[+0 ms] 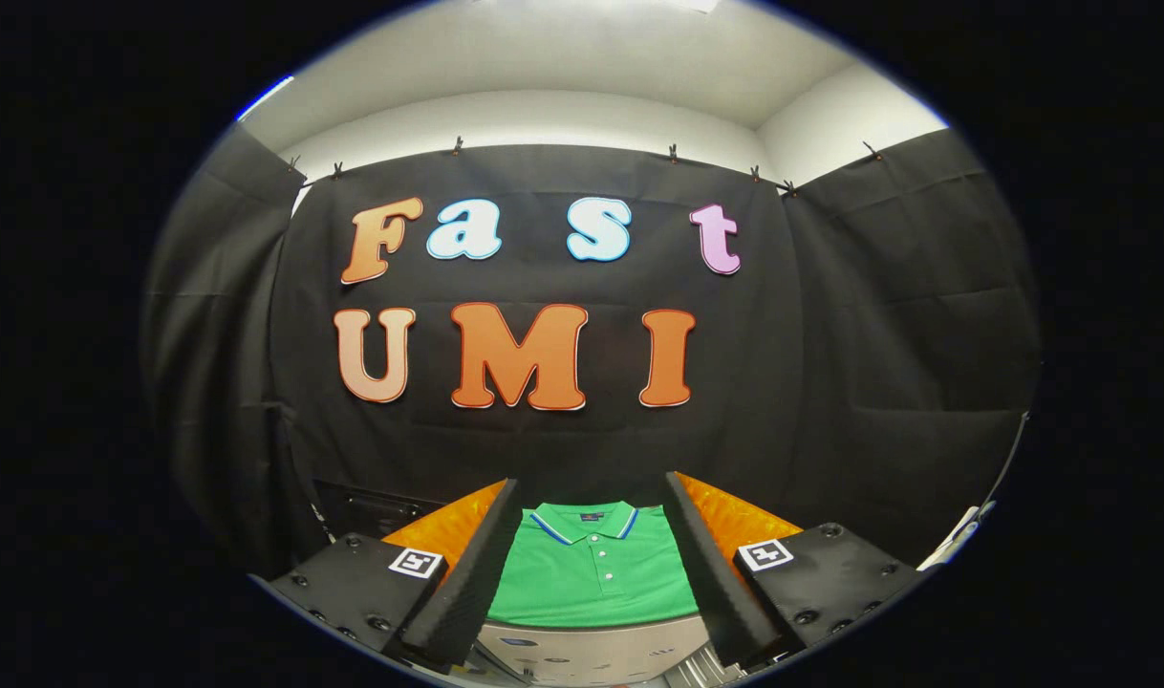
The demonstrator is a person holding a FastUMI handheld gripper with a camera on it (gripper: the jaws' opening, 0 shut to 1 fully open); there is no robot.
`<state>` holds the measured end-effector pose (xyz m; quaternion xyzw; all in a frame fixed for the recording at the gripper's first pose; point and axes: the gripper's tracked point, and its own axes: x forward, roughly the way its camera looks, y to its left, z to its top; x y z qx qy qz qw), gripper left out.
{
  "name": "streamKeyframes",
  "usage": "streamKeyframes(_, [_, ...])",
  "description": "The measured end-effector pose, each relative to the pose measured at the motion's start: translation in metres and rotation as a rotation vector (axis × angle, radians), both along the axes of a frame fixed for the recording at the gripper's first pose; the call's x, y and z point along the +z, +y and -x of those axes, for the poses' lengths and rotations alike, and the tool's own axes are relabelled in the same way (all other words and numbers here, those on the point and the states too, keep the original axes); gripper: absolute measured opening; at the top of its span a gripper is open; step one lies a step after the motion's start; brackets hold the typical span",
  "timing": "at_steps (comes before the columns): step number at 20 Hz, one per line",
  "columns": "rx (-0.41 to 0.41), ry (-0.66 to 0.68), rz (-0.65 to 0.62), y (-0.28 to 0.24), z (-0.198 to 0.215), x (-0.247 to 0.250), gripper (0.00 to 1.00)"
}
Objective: Put the clothes into the washing machine and then close the washing machine lid.
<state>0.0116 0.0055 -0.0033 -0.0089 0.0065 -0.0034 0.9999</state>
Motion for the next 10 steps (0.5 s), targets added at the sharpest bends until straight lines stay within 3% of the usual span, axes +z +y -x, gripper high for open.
streamKeyframes(10, [-0.031, 0.044, 0.016, 0.004, -0.029, -0.018, 0.97])
